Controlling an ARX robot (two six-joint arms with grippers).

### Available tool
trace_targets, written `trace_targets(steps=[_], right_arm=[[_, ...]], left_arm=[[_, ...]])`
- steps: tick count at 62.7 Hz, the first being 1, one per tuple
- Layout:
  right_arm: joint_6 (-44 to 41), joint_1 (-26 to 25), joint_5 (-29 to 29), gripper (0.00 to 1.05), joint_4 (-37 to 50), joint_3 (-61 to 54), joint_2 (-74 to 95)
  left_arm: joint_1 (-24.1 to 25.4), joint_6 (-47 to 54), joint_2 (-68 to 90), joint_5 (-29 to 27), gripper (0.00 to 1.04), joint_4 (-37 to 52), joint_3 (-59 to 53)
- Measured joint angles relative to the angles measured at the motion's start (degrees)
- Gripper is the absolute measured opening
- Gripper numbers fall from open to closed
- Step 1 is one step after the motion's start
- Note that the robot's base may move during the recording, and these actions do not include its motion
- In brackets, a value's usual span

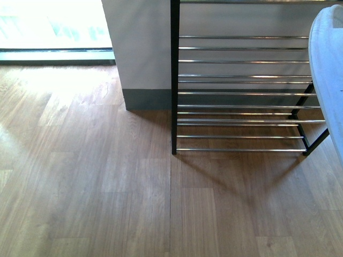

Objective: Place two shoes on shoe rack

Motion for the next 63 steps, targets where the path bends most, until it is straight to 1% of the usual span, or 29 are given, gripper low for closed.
trace_targets(steps=[35,36,38,39,40,45,49,55,60,63], right_arm=[[0.02,0.0,-0.02,0.02,0.0,0.02,0.0],[-0.07,0.02,0.09,0.02,0.17,0.0,0.07],[-1.05,0.46,1.97,0.02,4.35,-0.98,1.2],[-1.51,0.72,2.69,0.02,6.43,-1.46,1.6],[-2.03,1.2,3.91,0.02,10.34,-2.23,2.43],[-3.52,3.56,6.75,0.02,20.57,-2.03,5.33],[-3.61,5.62,8.48,0.02,21.0,0.63,6.54],[-3.54,9.16,11.15,0.02,19.12,6.75,10.51],[-3.48,12.83,14.01,0.02,15.02,16.02,18.43],[-3.52,14.12,15.67,0.02,13.31,20.02,22.03]], left_arm=[[0.0,0.02,0.0,0.0,0.02,0.0,0.0],[0.0,0.02,0.0,0.0,0.02,0.0,0.0],[0.0,0.02,0.0,0.02,0.02,0.0,0.0],[0.0,0.02,0.0,0.02,0.02,0.0,0.0],[0.0,0.04,0.0,-0.02,0.02,0.0,0.0],[0.0,0.02,0.0,0.0,0.02,0.0,0.0],[0.0,0.02,0.0,0.02,0.02,0.0,0.0],[0.0,0.02,0.0,0.0,0.02,0.0,0.0],[0.0,0.02,0.0,0.0,0.02,0.0,0.0],[0.0,0.02,0.0,0.0,0.02,0.0,0.0]])
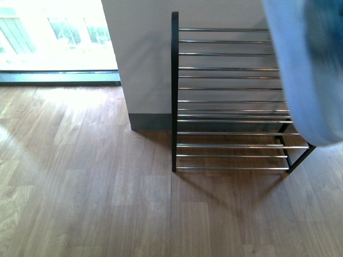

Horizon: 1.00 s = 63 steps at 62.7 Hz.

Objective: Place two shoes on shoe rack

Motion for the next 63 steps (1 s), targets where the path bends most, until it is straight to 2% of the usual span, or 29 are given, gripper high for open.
trace_targets(steps=[10,28,38,54,63], right_arm=[[0.39,2.45,4.2,0.02,-8.22,18.32,16.37],[-4.13,2.45,9.4,0.02,-16.48,42.21,38.73],[-7.26,1.14,12.5,0.02,-20.0,51.19,46.84],[-12.92,-4.37,20.39,0.02,-24.79,62.6,56.87],[-14.62,-6.14,21.66,0.02,-27.26,66.88,60.33]], left_arm=[[0.0,0.0,0.0,0.0,0.02,0.0,0.0],[0.0,0.0,0.0,0.0,0.02,0.0,0.0],[0.0,0.0,0.0,0.0,0.02,0.0,0.0],[0.0,0.0,0.0,0.0,0.02,0.0,0.0],[0.0,0.0,0.0,0.02,0.02,0.0,0.0]])
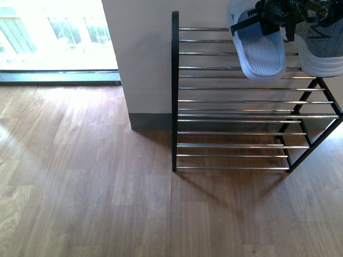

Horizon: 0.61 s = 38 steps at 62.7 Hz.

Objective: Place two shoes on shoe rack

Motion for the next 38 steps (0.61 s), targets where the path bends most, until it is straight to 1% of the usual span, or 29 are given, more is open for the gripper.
trace_targets(steps=[10,16,28,38], right_arm=[[0.17,-1.29,0.31,0.02,-5.31,5.9,4.11],[0.33,-1.92,1.31,0.02,-6.54,8.33,6.05],[0.31,-3.13,3.13,0.02,-7.02,11.1,7.72],[-0.02,-3.74,3.37,0.02,-6.78,12.31,7.85]], left_arm=[[0.0,0.0,0.0,-0.02,0.02,0.0,0.0],[0.0,0.0,0.0,0.0,0.02,0.0,0.0],[0.0,0.0,0.0,-0.02,0.02,0.0,0.0],[0.0,0.0,0.0,0.0,0.02,0.0,0.0]])
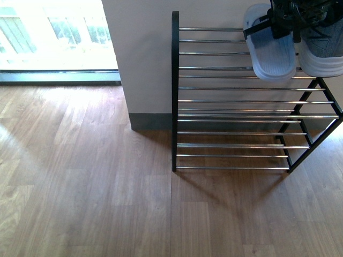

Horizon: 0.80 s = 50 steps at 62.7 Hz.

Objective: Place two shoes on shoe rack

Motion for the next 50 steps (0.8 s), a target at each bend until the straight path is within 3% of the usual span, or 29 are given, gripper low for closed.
trace_targets(steps=[5,17,42,50], right_arm=[[-0.17,-0.02,-0.46,0.08,0.37,0.04,0.0],[-0.35,0.52,-3.41,0.36,4.66,-3.34,-1.57],[1.66,2.71,-13.66,0.95,19.21,-27.54,-23.41],[4.0,2.73,-17.09,0.95,25.55,-38.66,-32.96]], left_arm=[[0.0,0.0,0.0,-0.02,0.02,0.0,0.0],[0.0,0.0,0.0,-0.02,0.02,0.0,0.0],[0.0,0.0,0.0,-0.02,0.02,0.0,0.0],[0.0,0.0,0.0,-0.02,0.02,0.0,0.0]])
